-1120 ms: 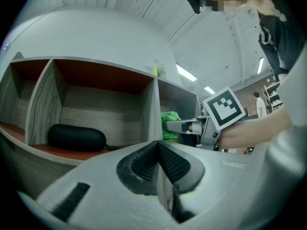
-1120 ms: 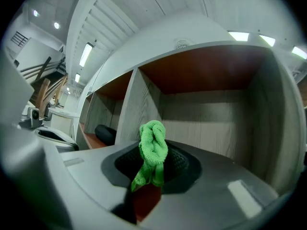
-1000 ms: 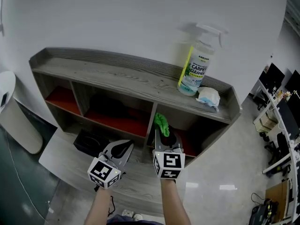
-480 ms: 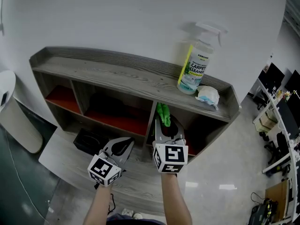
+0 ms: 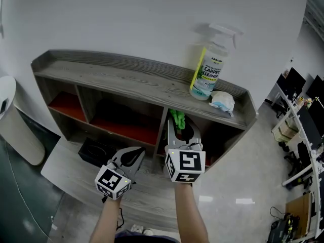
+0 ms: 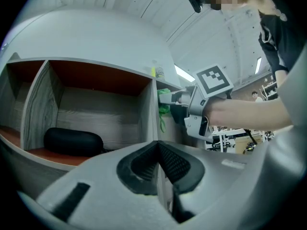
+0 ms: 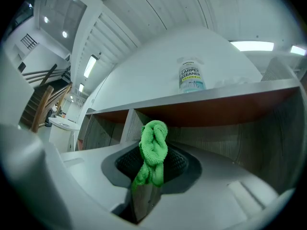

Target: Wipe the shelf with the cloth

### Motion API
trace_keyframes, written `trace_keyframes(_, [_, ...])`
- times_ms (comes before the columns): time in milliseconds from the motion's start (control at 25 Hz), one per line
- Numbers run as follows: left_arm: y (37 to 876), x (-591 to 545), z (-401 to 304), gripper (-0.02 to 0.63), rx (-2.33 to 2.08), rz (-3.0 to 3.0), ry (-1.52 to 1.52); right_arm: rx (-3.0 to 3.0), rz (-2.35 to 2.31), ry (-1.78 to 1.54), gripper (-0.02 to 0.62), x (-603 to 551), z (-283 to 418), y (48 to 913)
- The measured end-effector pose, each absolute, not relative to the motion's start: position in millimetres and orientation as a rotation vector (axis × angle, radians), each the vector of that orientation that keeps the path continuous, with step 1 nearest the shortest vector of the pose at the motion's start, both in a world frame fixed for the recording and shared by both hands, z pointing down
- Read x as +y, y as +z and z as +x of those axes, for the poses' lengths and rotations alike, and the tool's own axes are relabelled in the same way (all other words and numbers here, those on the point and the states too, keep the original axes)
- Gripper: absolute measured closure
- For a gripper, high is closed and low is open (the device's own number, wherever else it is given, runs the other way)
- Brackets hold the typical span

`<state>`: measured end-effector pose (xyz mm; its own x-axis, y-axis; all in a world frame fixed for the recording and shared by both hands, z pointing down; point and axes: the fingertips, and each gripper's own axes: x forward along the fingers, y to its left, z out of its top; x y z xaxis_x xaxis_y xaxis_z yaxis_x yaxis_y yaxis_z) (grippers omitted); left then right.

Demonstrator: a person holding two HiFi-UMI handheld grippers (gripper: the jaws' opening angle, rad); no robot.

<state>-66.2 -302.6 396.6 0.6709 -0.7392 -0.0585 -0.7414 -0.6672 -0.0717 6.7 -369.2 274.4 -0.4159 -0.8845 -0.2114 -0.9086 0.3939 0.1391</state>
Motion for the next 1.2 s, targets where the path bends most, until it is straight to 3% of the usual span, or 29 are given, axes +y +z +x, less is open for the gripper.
trace_keyframes(760, [394.3,-298.2,-64.2,0.607,1.222,-2.795,0.049,2.474,-1.744,0.359,0.495,-366.7,26.7,256.5])
trace_keyframes(1200, [397.3,-297.3,-31.9,0.607,1.12,-2.847,0.052,2.306,-1.944,0.277,0.495,-362.4,105.9,258.7])
